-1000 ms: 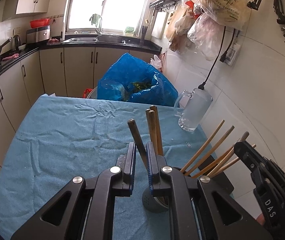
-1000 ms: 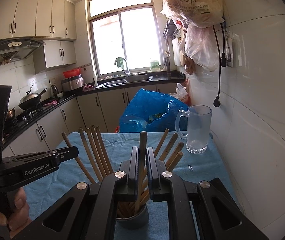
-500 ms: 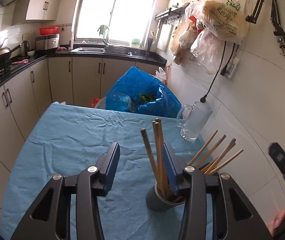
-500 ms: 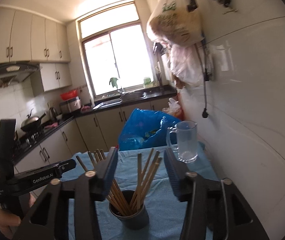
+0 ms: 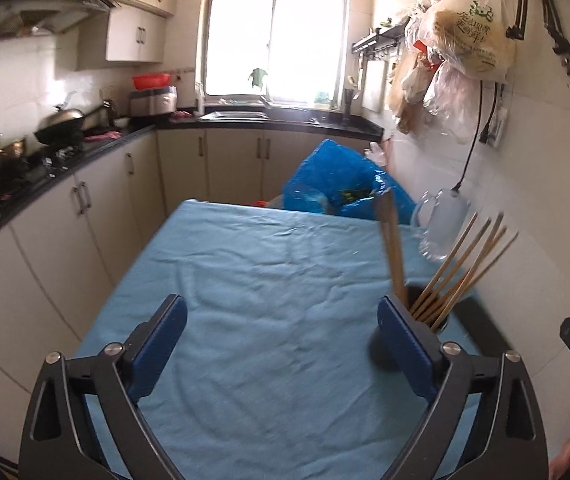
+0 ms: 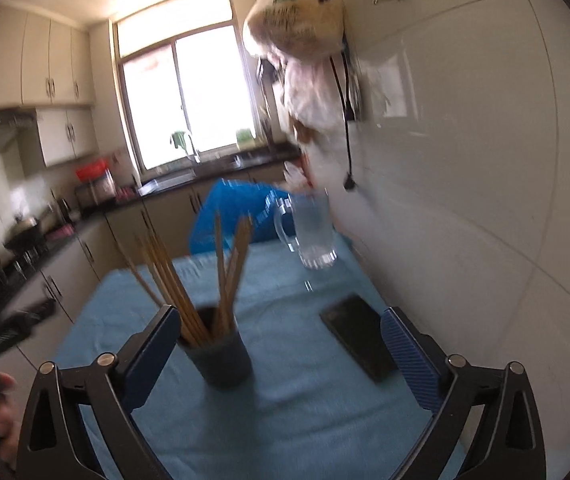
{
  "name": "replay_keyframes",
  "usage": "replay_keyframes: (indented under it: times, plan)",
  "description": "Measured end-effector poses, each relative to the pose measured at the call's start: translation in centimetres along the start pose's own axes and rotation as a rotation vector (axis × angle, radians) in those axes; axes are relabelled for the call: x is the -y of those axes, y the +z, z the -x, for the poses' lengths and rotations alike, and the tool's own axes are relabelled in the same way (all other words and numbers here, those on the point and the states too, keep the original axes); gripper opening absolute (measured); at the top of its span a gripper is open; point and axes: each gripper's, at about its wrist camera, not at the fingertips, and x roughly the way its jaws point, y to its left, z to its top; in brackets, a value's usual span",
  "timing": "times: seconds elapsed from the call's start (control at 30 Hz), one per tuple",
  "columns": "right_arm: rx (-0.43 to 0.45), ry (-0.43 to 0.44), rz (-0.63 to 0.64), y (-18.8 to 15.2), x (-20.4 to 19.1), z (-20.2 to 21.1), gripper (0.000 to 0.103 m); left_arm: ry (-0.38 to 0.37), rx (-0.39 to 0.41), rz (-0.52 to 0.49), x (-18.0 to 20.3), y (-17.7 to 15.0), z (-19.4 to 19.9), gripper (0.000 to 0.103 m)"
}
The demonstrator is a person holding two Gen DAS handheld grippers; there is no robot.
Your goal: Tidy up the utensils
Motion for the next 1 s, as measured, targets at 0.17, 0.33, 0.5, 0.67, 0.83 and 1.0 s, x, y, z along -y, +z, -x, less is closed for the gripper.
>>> replay_keyframes:
  times: [0.17, 0.33, 0.5, 0.67, 0.83, 1.0]
  plan:
    - [-0.104, -0.051, 0.046, -3.1, -1.2, -0.2, 0.103, 0.103, -0.037, -0.071, -1.2, -3.7, 1.7, 0.100]
    - [-0.105, -0.106, 0.124, -5.4, -2.6, 1.2, 0.103, 0.121, -0.070, -0.132, -1.6, -5.7, 3.0, 0.100]
    - [-0.103, -0.105, 0.120, -6.8, -2.9, 2.8, 0.103, 0.196, -0.043, -0.157, -1.3, -7.9, 5.3, 0.100]
    - [-0.107, -0.111, 0.139, -7.5, -3.6, 3.6, 0.103, 0.092, -0.102, -0.123, -0.8, -9.3, 6.1, 0.100]
    - [-0.110, -0.112, 0.152, -8.0, -4.0, 4.0, 0.103, 0.060, -0.138, -0.124, -0.1, -10.0, 6.0, 0.100]
    - [-0.106, -0.112, 0.173, -8.1, -4.4, 4.2, 0.103, 0.067, -0.137, -0.134, 0.2, -10.2, 6.0, 0.100]
